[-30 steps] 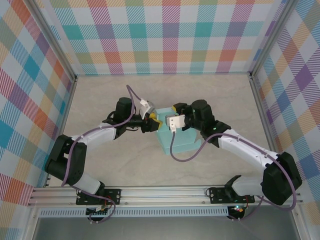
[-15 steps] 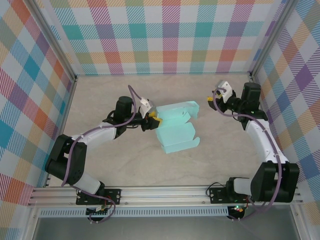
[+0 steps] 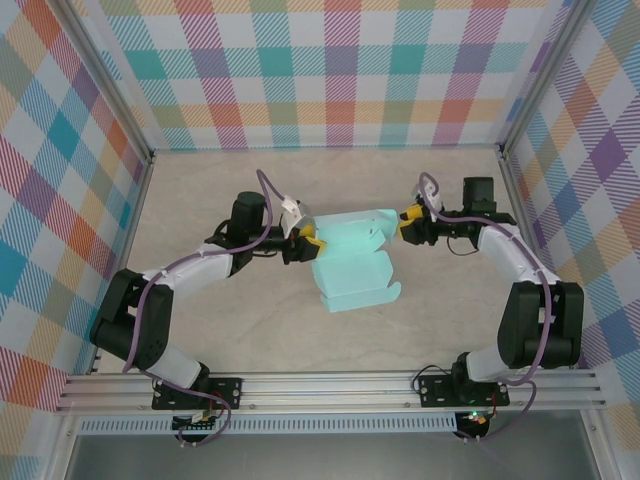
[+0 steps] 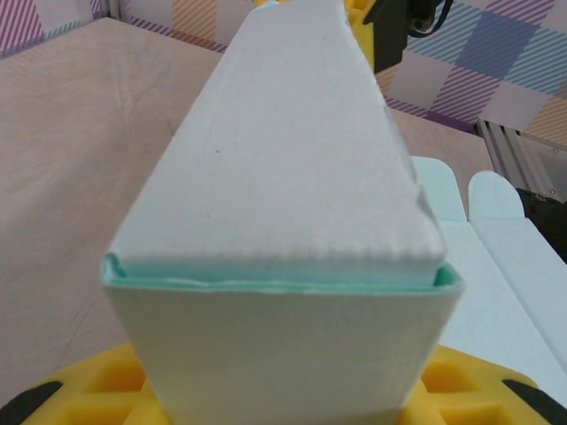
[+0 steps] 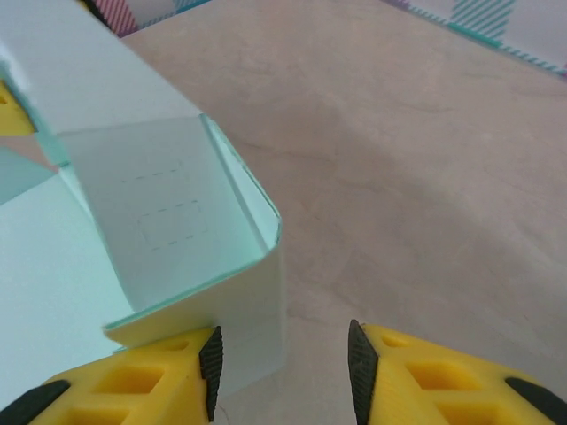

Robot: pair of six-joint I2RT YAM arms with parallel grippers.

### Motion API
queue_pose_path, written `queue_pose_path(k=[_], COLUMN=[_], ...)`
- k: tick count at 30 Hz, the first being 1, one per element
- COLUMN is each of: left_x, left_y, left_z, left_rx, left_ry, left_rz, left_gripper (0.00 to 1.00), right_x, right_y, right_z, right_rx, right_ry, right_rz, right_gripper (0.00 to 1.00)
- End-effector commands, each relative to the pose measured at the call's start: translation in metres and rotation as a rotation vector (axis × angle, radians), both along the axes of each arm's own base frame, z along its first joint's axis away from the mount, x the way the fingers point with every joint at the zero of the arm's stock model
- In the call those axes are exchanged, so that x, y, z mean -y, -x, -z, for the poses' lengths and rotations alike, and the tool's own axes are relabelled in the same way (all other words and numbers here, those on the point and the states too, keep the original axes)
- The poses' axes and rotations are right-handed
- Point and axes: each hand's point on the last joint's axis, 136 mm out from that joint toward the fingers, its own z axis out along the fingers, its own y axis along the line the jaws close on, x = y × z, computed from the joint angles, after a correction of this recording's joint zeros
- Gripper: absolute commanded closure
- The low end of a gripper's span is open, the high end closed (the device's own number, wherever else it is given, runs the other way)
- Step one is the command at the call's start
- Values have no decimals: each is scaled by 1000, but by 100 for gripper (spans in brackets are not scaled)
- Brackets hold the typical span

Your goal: Fold the paper box

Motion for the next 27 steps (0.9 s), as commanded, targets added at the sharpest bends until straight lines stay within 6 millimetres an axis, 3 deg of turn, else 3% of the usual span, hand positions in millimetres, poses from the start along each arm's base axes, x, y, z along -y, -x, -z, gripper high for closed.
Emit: queue_pose_path(k=[1, 6, 9, 15, 20, 27], left_x=[6, 1, 0, 0, 0, -1], left_y=[4, 3, 4, 8, 11, 15], left_z=[-28, -20, -19, -17, -18, -19], left_rx=[75, 74, 76, 91, 101, 110], left_ry=[40, 3, 0, -25, -35, -36], left_rz=[52, 25, 32, 64, 82, 94], left_gripper=[88, 87, 87, 87, 87, 87], right_x=[-13, 14, 26, 21, 3, -5], right_y=[10, -6, -3, 8, 14, 14], right_z=[-24, -29, -42, -60, -40, -14], right_rx=[55, 179, 179, 134, 111, 75], right_ry=[-84, 61, 66, 64, 235, 398], right_rz=[-85, 80, 105, 34, -44, -98], right_gripper=[55, 52, 48, 42, 39, 39])
